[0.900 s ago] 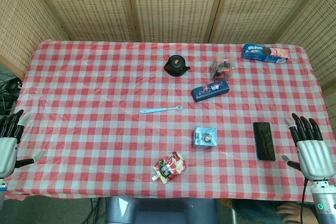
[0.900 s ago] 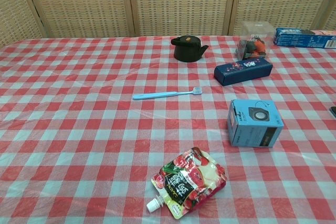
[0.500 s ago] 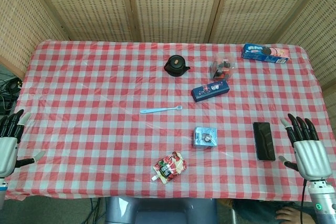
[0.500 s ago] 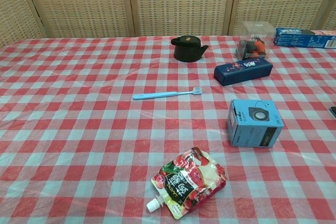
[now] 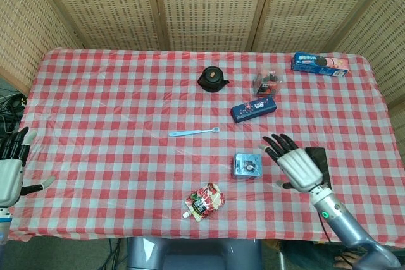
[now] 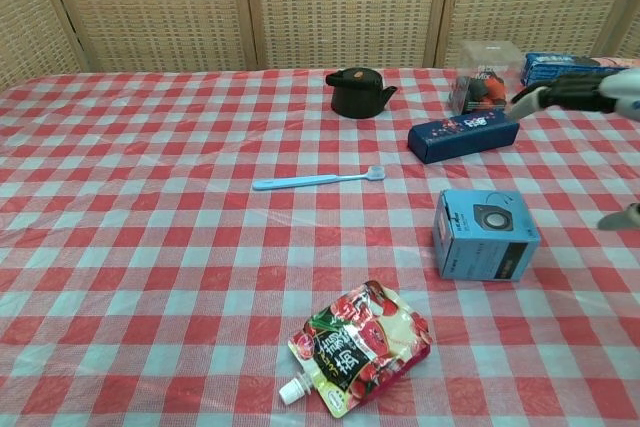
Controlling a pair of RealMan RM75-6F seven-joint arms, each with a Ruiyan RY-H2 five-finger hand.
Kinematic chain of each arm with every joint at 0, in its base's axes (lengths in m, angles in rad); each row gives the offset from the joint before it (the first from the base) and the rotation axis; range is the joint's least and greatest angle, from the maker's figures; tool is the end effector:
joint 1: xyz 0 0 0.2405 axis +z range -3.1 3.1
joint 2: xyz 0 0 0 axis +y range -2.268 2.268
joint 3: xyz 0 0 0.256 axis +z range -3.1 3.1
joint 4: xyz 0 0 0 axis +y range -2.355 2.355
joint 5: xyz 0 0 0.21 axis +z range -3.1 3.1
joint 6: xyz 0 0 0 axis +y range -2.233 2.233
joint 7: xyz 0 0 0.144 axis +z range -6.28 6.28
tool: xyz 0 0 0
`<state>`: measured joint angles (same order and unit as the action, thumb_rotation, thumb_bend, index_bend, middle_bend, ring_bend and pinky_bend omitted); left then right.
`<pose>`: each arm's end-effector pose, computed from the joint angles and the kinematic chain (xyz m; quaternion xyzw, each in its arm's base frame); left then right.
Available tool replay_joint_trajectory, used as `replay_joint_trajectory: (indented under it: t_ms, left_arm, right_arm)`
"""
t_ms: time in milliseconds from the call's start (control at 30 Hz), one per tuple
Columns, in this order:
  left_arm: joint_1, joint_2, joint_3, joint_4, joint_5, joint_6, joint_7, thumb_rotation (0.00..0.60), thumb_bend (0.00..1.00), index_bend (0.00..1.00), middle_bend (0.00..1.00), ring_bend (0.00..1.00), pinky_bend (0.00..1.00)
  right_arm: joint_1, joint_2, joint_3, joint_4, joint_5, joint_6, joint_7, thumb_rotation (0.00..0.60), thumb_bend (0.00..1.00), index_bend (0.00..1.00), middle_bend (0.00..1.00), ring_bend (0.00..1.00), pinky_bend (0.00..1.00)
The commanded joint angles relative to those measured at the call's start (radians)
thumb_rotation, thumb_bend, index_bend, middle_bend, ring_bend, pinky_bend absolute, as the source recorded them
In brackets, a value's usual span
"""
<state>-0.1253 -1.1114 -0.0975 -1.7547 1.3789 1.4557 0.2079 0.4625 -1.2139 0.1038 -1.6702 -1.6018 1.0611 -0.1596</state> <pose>-0.2881 0.1995 0.1567 -0.5843 -0.3810 -0.3629 0.6178 -0.2020 -0.2726 0.0715 0.7783 -0.3000 0.3796 0.4001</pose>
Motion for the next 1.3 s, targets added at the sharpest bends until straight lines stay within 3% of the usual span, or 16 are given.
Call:
replay_joint_trajectory:
  t_ms: [33,500,733,833,1067,1300]
  left_arm:
    - [-0.010,-0.001,-0.008,0.009,-0.020,-0.018,-0.002,0.600,0.00,0.00,0.00,0.00,0.00]
    - [-0.017,0.006,-0.010,0.012,-0.035,-0.031,-0.016,0.600,0.00,0.00,0.00,0.00,0.00]
    - [-0.020,0.008,-0.010,0.013,-0.039,-0.037,-0.022,0.600,0.00,0.00,0.00,0.00,0.00]
    - [-0.019,0.010,-0.010,0.011,-0.038,-0.034,-0.025,0.600,0.00,0.00,0.00,0.00,0.00]
    - [-0.019,0.014,-0.006,0.010,-0.032,-0.034,-0.033,0.600,0.00,0.00,0.00,0.00,0.00]
    - [-0.018,0.017,-0.005,0.007,-0.030,-0.030,-0.039,0.600,0.00,0.00,0.00,0.00,0.00]
  right_arm:
    - [0.045,-0.079,0.023,-0.005,0.058,-0.057,-0.098,0.600,0.00,0.19,0.18,0.13,0.24]
    - [0.094,-0.205,0.025,0.066,0.189,-0.096,-0.294,0.600,0.09,0.22,0.24,0.20,0.33]
    - [0.105,-0.239,0.020,0.085,0.205,-0.085,-0.311,0.600,0.22,0.25,0.28,0.23,0.35]
    - [0.113,-0.253,0.016,0.102,0.227,-0.095,-0.322,0.600,0.31,0.29,0.33,0.28,0.40]
    - [0.114,-0.242,0.014,0.083,0.211,-0.068,-0.263,0.600,0.54,0.36,0.41,0.36,0.48]
    - [0.126,-0.185,0.041,0.000,0.211,-0.063,-0.183,0.600,0.56,0.37,0.42,0.37,0.49]
